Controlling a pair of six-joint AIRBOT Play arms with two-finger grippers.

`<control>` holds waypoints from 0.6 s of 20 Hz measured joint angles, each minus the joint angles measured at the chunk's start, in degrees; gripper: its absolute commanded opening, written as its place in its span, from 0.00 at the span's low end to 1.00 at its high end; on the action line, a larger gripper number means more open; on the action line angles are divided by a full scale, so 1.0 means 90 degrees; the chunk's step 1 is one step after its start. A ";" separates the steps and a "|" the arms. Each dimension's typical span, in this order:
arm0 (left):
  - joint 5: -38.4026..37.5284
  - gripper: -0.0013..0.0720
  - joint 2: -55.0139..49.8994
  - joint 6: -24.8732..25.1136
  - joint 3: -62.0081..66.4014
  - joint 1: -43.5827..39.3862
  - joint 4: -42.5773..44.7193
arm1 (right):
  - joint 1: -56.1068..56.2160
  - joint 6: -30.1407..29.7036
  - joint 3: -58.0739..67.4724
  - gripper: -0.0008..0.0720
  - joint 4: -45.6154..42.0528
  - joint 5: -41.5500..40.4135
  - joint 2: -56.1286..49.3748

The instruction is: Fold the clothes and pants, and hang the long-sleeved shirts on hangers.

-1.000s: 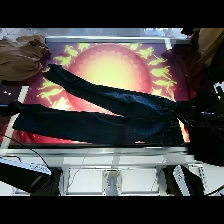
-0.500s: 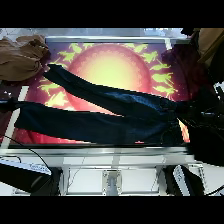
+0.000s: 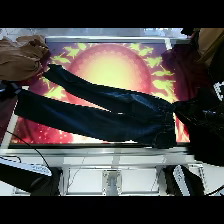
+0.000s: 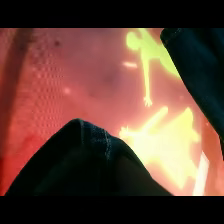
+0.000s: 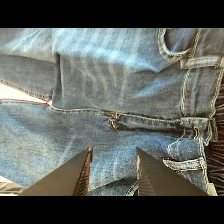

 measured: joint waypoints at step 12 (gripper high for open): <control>-0.0882 0.69 0.1217 -0.0583 -0.0423 0.0901 0.0216 | 0.0000 -0.0015 0.0000 0.45 -0.0877 0.0546 0.0000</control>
